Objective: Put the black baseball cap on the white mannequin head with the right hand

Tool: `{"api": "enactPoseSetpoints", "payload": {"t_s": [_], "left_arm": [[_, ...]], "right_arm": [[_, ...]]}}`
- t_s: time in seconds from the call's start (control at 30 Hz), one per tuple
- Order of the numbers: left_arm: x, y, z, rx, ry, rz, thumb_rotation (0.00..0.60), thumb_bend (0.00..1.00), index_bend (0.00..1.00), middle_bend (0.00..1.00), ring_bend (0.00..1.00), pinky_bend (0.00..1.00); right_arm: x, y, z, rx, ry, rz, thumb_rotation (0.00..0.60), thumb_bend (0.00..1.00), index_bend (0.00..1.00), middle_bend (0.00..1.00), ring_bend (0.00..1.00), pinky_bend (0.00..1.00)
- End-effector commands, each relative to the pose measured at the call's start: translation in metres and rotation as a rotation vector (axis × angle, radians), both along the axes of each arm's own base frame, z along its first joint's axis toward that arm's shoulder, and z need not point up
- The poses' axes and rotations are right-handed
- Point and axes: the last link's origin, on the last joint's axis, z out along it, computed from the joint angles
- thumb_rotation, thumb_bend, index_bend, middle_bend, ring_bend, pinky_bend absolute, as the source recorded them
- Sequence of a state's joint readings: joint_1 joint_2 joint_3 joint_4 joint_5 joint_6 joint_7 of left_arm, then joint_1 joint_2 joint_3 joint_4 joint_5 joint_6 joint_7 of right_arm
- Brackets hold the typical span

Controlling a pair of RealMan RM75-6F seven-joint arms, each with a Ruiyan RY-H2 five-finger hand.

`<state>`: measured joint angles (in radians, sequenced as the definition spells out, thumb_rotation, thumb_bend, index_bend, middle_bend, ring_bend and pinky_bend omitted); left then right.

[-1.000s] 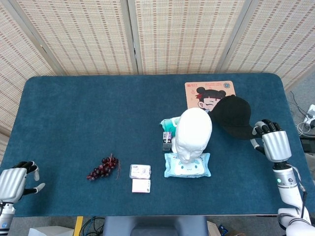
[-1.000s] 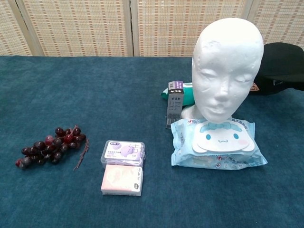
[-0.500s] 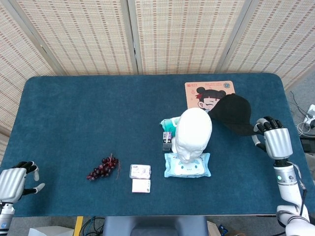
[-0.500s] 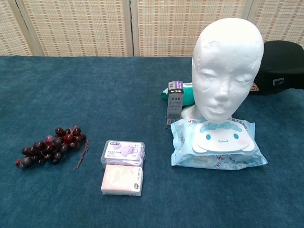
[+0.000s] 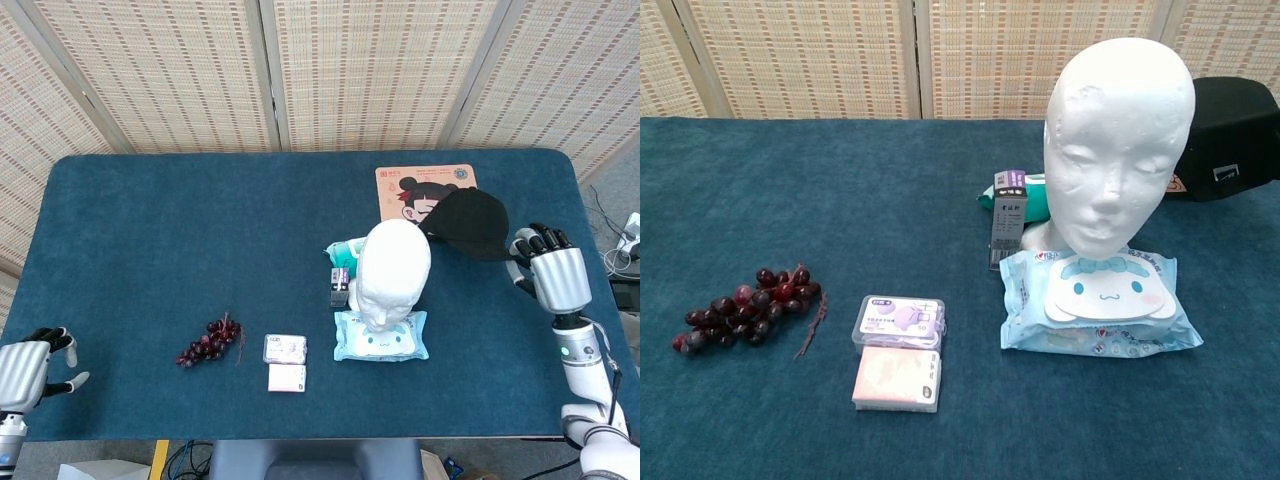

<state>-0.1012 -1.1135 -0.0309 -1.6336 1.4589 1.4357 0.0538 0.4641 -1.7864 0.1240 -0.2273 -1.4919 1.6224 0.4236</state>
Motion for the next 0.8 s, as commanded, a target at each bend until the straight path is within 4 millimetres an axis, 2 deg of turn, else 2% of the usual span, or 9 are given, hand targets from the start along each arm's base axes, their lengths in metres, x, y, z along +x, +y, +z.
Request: {"api": "enactPoseSetpoints", "payload": {"t_s": [0.03,0.27,0.8], "left_arm": [[0.000,0.000,0.001,0.003,0.000,0.003,0.600,0.01,0.67,0.48,0.37,0.52],[0.001,0.000,0.004,0.008,0.000,0.003,0.600,0.01,0.67,0.48,0.36,0.52],[0.001,0.000,0.005,0.008,0.000,0.011,0.600,0.01,0.67,0.48,0.36,0.52]], "right_arm": [[0.015,-0.009,0.004,-0.025,0.024,0.057,0.600,0.47,0.55,0.43,0.28,0.38],[0.037,-0.020,0.012,-0.084,0.045,0.134,0.600,0.46,0.58,0.44,0.28,0.38],[0.069,-0.036,0.030,-0.162,0.041,0.222,0.600,0.45,0.60,0.45,0.28,0.38]]}}
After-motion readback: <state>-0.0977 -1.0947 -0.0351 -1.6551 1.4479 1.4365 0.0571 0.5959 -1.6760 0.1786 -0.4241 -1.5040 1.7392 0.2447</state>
